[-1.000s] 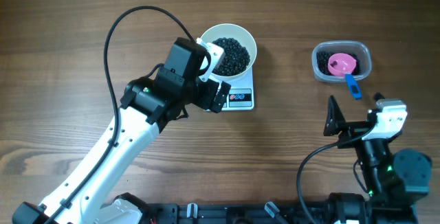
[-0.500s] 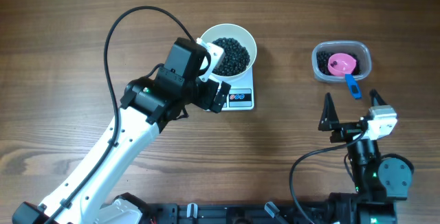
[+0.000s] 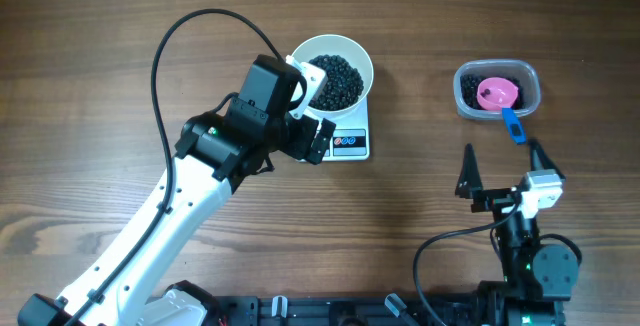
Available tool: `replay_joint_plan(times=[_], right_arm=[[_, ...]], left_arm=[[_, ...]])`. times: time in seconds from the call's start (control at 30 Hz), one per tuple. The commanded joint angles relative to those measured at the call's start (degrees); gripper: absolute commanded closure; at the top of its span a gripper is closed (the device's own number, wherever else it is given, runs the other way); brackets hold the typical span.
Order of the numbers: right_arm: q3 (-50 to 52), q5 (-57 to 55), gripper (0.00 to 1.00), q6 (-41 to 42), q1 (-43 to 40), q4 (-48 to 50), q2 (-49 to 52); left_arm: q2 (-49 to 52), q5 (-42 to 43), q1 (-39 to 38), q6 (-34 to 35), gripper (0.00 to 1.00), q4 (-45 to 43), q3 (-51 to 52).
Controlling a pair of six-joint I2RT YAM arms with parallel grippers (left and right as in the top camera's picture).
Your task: Scoop item into bowl and weigh 150g on scale
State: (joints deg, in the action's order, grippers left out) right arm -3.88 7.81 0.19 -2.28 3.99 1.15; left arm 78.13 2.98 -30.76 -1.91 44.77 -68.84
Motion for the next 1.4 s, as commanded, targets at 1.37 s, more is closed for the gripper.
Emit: replay_joint_plan(times=[1.37], right_arm=[[3.58, -3.98, 0.00, -6.14, 4.35, -3.91, -0.94]], left_arm=[[0.37, 0.83, -0.24, -0.87, 0.00, -0.02, 0.28]])
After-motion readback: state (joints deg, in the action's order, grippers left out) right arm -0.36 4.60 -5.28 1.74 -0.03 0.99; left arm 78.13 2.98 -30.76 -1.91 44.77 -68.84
